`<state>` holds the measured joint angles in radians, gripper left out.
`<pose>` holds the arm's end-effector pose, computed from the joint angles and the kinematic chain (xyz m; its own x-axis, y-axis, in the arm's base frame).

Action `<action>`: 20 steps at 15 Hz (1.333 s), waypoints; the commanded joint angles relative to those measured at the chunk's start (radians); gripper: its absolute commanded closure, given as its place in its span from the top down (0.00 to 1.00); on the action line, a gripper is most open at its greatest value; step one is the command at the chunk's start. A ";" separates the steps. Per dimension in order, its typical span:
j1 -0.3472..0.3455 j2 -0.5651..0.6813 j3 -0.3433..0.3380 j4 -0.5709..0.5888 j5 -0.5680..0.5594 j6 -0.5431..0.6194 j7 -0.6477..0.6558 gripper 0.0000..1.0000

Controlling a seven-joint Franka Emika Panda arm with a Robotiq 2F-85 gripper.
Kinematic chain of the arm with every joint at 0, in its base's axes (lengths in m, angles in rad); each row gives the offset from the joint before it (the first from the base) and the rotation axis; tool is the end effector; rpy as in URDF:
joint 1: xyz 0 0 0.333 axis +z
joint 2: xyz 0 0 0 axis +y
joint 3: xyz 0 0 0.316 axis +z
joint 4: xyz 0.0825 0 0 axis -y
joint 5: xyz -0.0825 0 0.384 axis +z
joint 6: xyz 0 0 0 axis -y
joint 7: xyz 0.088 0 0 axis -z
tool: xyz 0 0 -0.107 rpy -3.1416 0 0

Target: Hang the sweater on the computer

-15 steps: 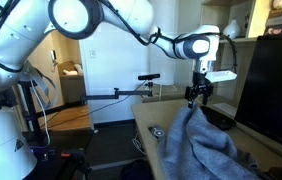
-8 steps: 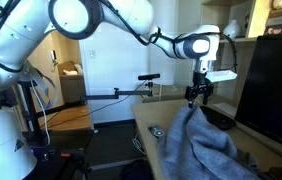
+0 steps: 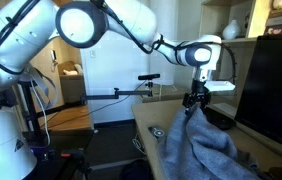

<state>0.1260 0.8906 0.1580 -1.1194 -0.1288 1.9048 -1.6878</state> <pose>0.7382 0.1683 0.2679 -0.3859 0.9224 0.0167 0.9178 0.3857 -0.0941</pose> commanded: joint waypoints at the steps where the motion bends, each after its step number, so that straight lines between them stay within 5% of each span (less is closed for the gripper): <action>1: -0.003 0.091 0.003 0.129 0.013 -0.096 -0.022 1.00; 7: -0.002 0.207 0.000 0.286 0.025 -0.219 -0.032 1.00; 8: -0.004 0.156 0.000 0.187 0.008 -0.158 -0.014 1.00; 20: -0.004 0.195 0.002 0.246 0.009 -0.184 -0.014 1.00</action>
<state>0.1225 1.0856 0.1596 -0.8736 -0.1194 1.7210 -1.7022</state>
